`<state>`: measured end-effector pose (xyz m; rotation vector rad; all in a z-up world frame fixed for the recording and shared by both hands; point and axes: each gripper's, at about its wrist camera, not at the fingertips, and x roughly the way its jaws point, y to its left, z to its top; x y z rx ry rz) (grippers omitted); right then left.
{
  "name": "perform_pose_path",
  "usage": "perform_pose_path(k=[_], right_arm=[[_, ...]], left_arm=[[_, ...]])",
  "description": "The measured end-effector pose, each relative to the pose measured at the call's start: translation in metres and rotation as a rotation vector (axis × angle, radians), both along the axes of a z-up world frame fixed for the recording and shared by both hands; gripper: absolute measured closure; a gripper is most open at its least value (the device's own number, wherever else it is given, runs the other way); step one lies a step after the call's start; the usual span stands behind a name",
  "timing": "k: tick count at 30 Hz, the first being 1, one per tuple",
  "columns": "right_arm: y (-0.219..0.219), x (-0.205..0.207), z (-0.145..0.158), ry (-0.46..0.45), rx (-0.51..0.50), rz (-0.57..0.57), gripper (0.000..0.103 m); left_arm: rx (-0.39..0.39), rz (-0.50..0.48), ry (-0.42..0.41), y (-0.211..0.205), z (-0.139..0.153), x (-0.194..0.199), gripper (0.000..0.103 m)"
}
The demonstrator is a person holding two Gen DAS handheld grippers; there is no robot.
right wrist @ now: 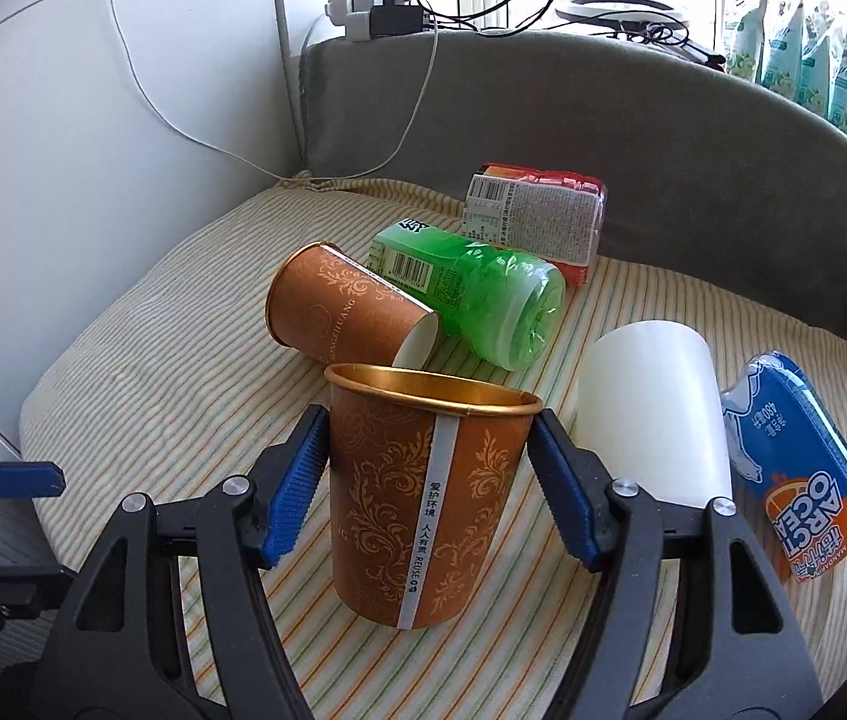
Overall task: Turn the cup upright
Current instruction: 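Lower the upright orange cup onto the mattress with the right tool, then open the right tool and release the upright orange cup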
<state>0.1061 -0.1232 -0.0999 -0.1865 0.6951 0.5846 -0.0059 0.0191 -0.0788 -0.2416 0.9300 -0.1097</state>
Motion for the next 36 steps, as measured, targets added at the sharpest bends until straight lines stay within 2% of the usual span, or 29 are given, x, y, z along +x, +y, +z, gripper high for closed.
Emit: perform_pose_path(k=[7,14,20,23,24,29,33,36], right_arm=[[-0.007,-0.024,0.000,-0.037,0.008,0.007,0.033],[-0.018,-0.040,-0.010,-0.002,0.010,0.007,0.033],[-0.023,-0.052,-0.008,-0.019,0.021,0.007,0.033],[-0.026,-0.058,-0.006,-0.024,0.022,0.010,0.027],[-0.028,-0.061,-0.005,-0.024,0.028,0.009,0.024],[-0.041,-0.081,0.002,-0.060,0.054,-0.010,0.023],[-0.057,-0.098,0.012,-0.090,0.100,-0.049,0.023],[-0.075,-0.113,0.023,-0.148,0.141,-0.112,0.021]], left_arm=[[0.002,-0.006,-0.008,-0.003,0.003,-0.002,0.032],[0.008,-0.008,-0.024,-0.005,0.007,-0.006,0.032],[0.025,-0.013,-0.051,-0.011,0.011,-0.011,0.032],[0.032,-0.013,-0.076,-0.015,0.014,-0.013,0.032],[0.036,-0.014,-0.090,-0.016,0.015,-0.014,0.032],[0.072,-0.013,-0.173,-0.027,0.022,-0.019,0.032],[0.127,0.001,-0.290,-0.036,0.031,-0.026,0.032],[0.149,0.013,-0.383,-0.040,0.039,-0.032,0.032]])
